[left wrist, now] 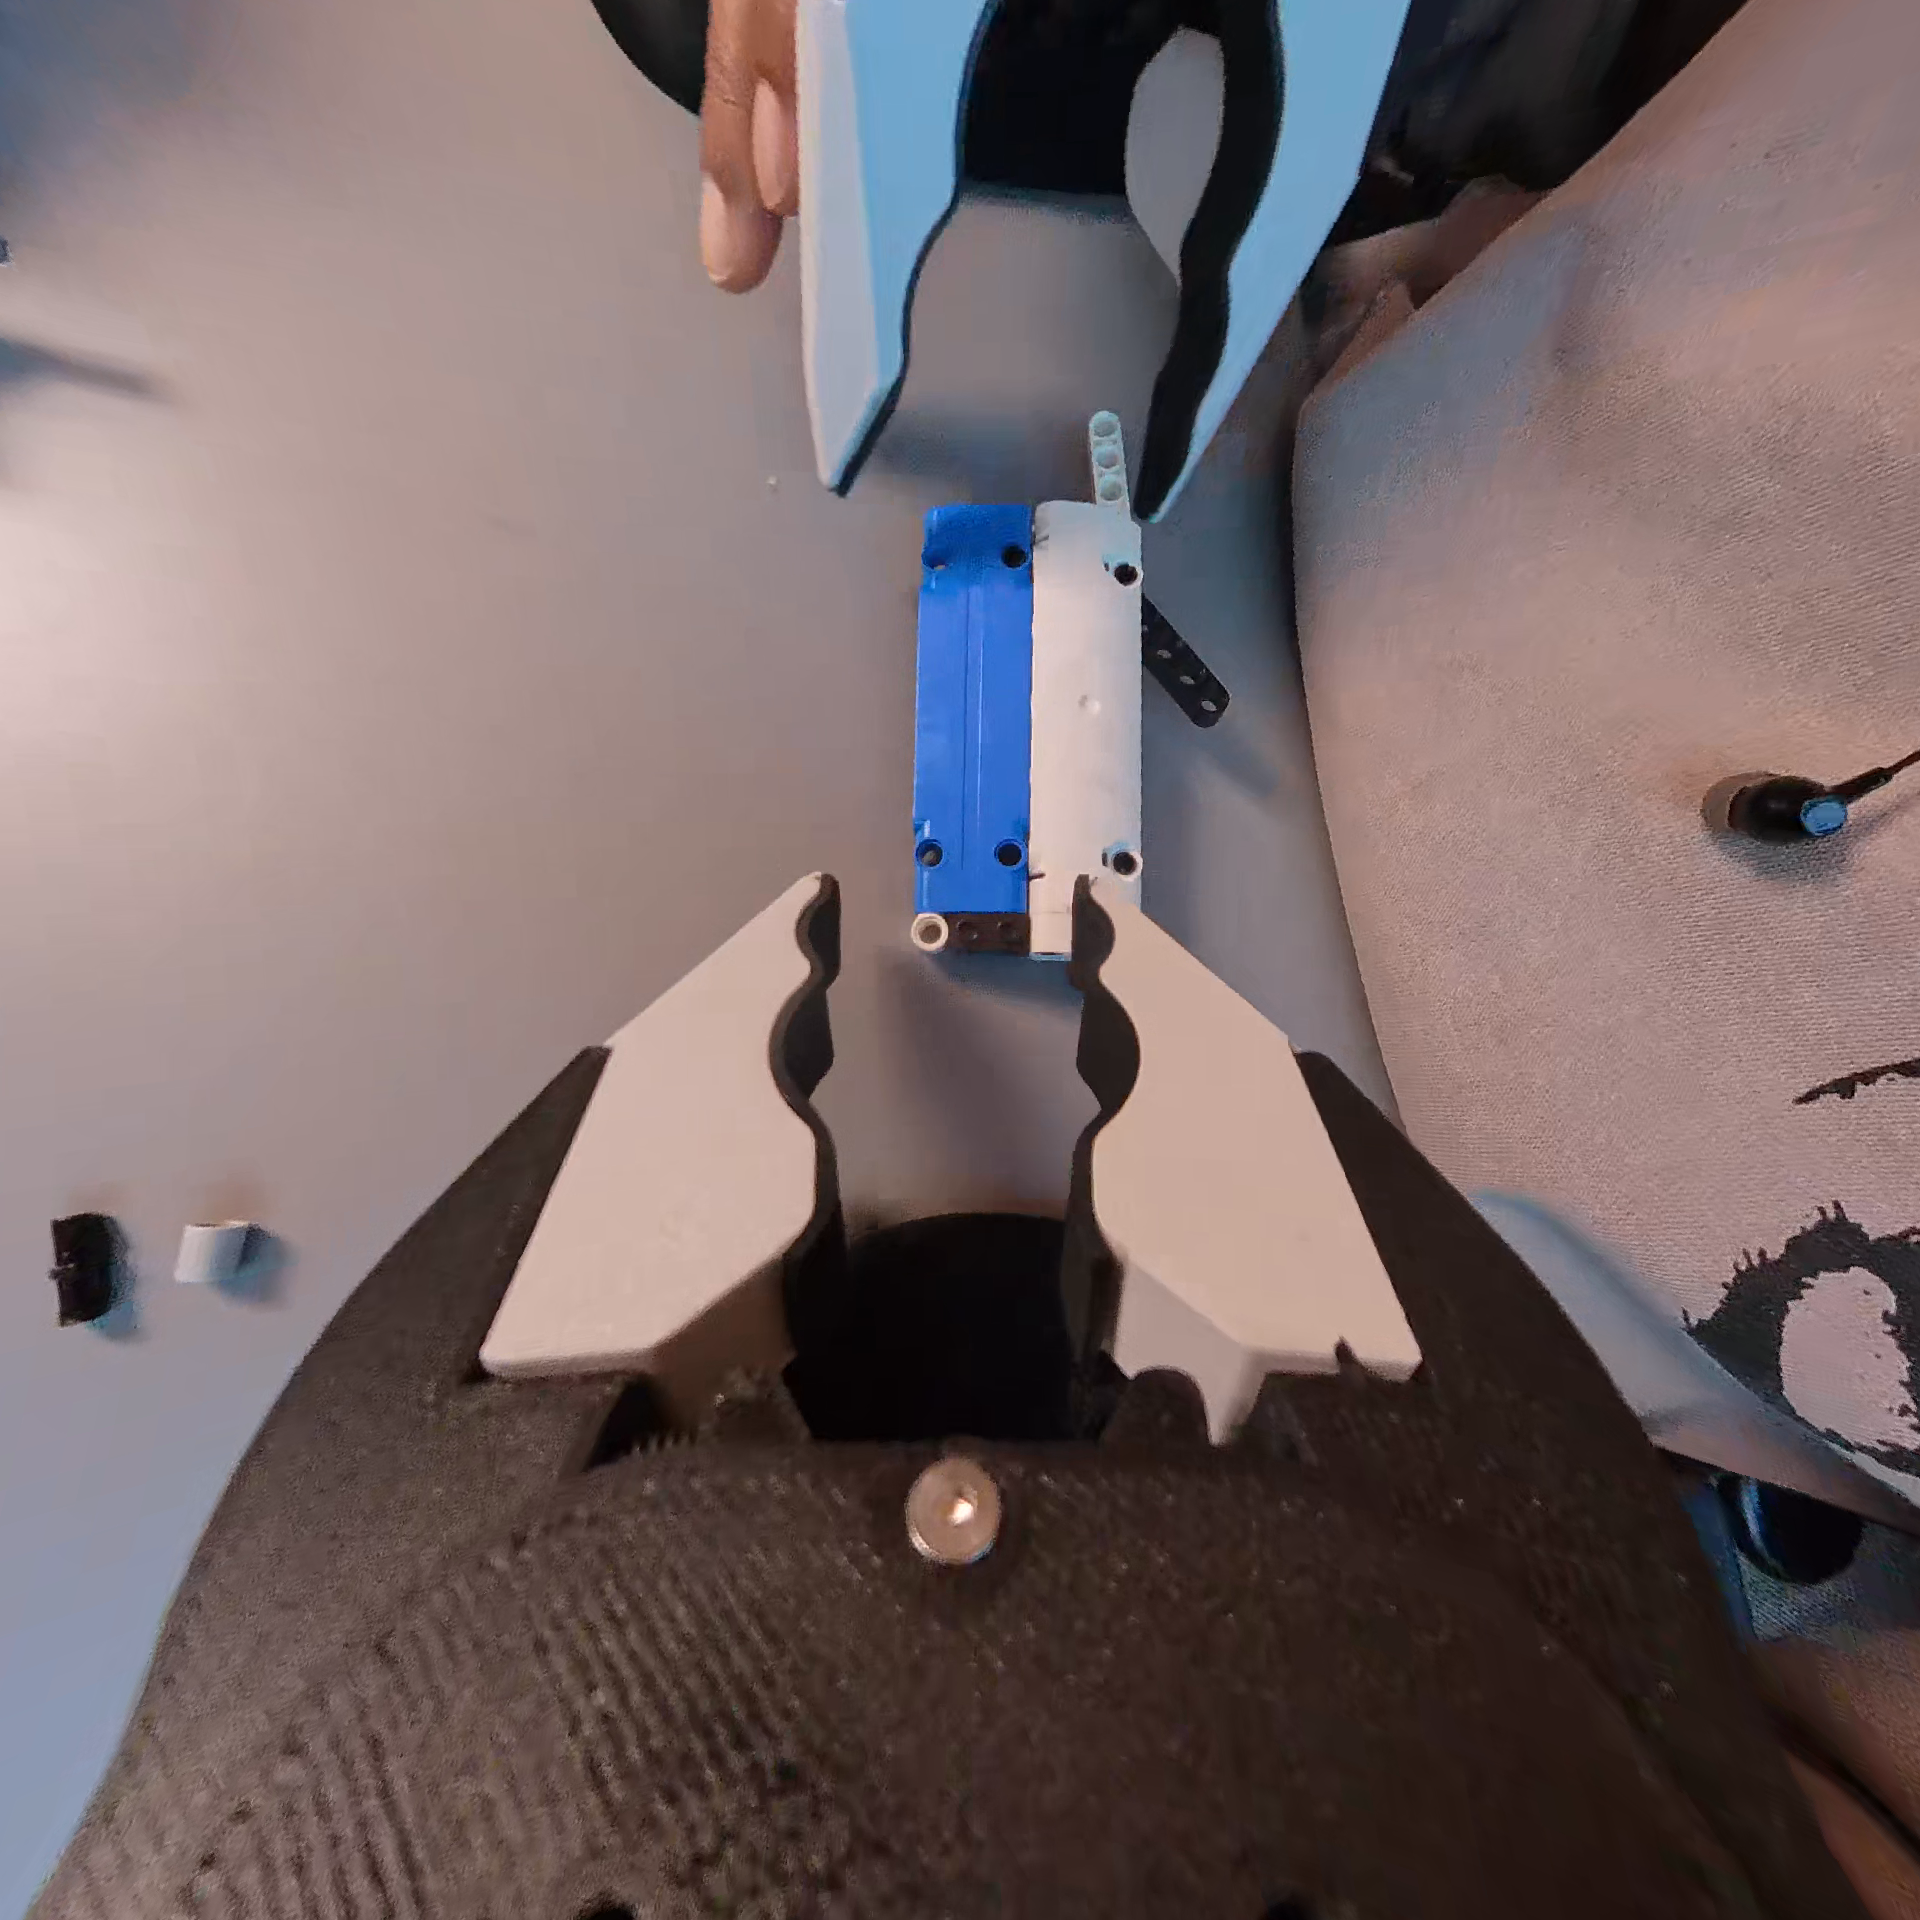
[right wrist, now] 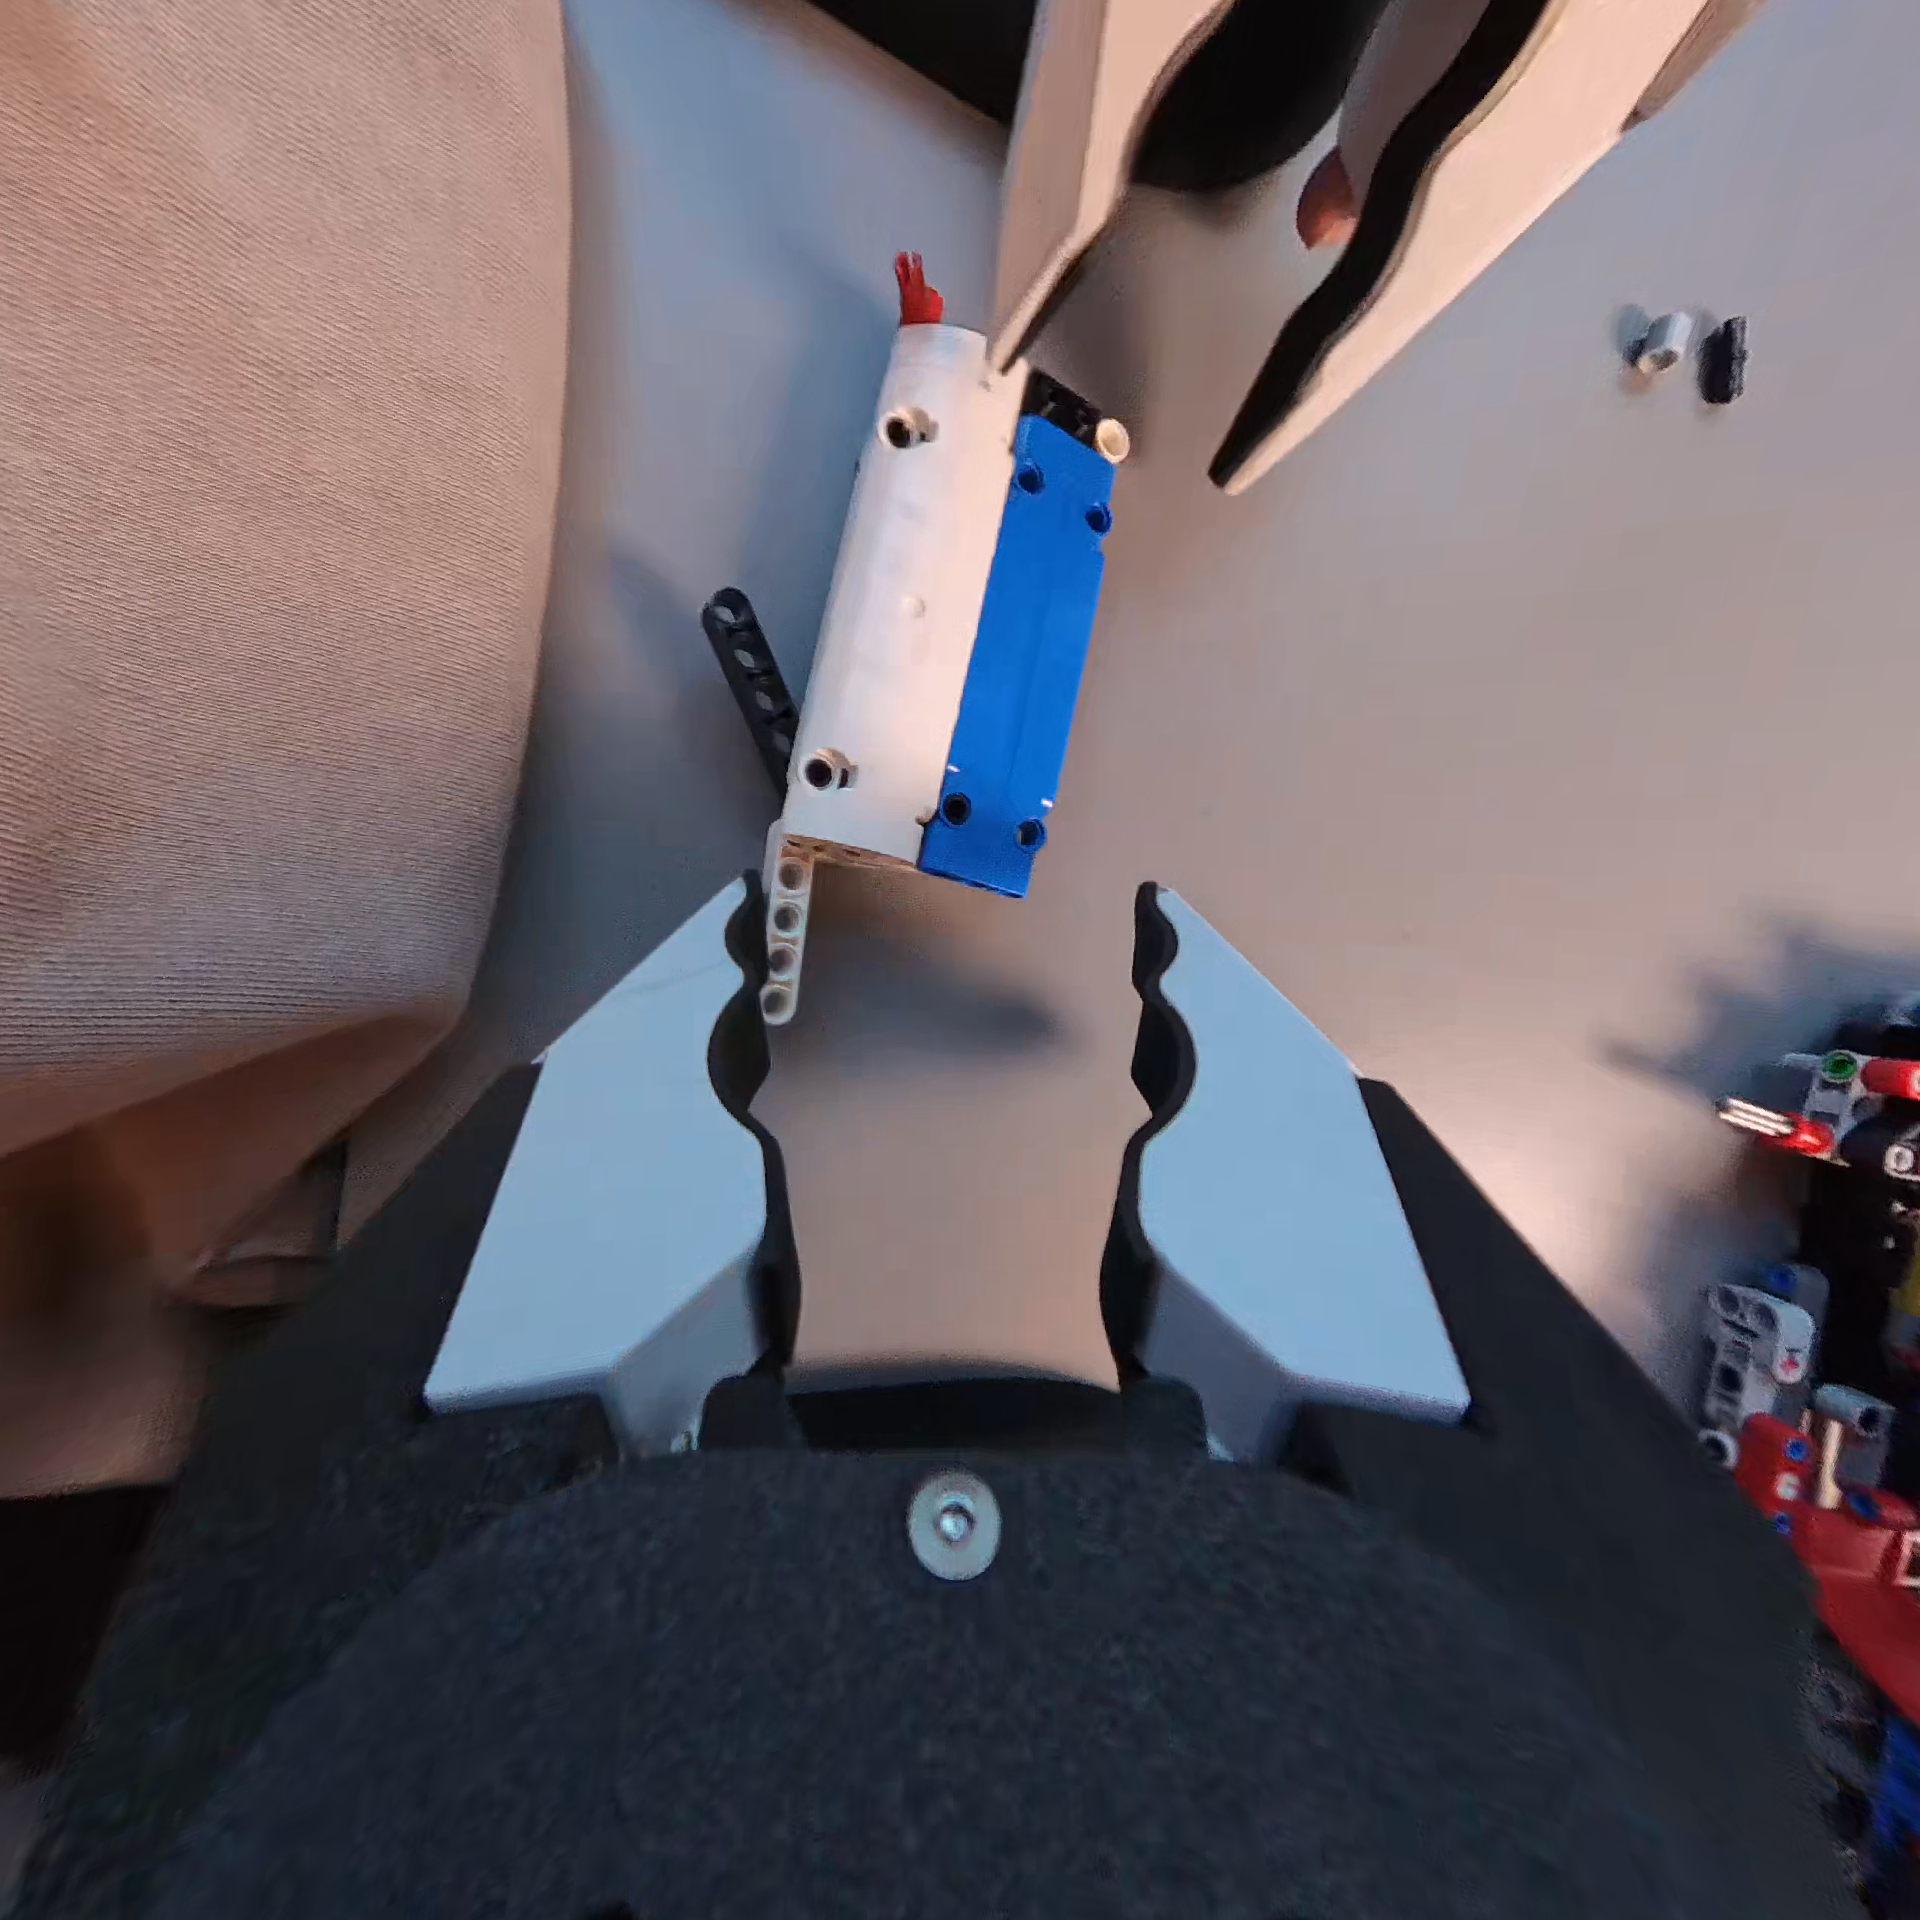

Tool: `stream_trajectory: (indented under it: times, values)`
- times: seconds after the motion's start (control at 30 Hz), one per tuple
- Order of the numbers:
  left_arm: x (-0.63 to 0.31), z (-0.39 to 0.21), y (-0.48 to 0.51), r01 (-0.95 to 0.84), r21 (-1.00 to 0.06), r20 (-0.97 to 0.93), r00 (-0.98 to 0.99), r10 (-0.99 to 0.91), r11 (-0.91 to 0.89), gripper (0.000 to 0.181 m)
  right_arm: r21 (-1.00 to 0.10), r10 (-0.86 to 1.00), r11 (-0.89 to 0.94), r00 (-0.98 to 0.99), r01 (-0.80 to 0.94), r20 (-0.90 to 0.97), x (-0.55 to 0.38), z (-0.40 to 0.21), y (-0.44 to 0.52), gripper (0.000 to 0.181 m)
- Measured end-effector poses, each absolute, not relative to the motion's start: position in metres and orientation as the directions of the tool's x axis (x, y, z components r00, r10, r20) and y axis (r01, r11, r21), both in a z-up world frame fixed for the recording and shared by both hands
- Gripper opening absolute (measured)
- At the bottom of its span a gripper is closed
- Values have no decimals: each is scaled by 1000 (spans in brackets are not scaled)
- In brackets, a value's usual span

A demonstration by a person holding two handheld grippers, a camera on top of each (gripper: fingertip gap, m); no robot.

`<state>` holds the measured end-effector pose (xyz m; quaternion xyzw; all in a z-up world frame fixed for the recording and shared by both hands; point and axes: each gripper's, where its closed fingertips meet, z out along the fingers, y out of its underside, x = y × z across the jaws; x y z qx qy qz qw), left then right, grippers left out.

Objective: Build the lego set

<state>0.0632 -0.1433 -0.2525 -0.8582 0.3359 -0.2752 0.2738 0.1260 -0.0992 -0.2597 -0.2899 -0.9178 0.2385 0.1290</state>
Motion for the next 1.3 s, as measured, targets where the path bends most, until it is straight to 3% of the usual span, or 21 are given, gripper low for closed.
stream_trajectory:
  times: [0.03,0.3,0.43,0.57,0.73,0.87,1.0,1.17,1.3]
  values:
    - [63,-253,-144,-428,-649,293,622,-726,-629,42,-502,588,723,-804,474,90,122,-260,-94,65]
    - [73,-250,-152,-426,-663,321,581,-748,-615,38,-453,606,749,-777,484,171,45,-260,-47,46]
    - [83,-245,-149,-418,-704,304,552,-776,-574,40,-514,717,683,-610,519,336,-7,-251,-24,42]
    - [63,-228,-135,-365,-763,226,621,-750,-533,39,-636,833,537,-467,554,296,-6,-229,-13,41]
    - [14,-239,-118,-326,-734,181,752,-634,-596,50,-684,887,360,-460,635,39,47,-228,-53,55]
    - [26,-256,-111,-332,-711,212,739,-640,-619,53,-646,881,364,-473,671,6,73,-249,-82,58]
    - [35,-263,-101,-324,-691,193,779,-597,-647,55,-706,904,273,-426,653,-45,76,-238,-96,64]
    - [21,-264,-87,-132,-671,242,891,-384,-729,48,-708,939,299,-329,640,100,71,-242,-91,86]
    - [13,-263,-87,-29,-673,249,932,-263,-739,47,-730,958,266,-257,629,127,59,-249,-100,88]
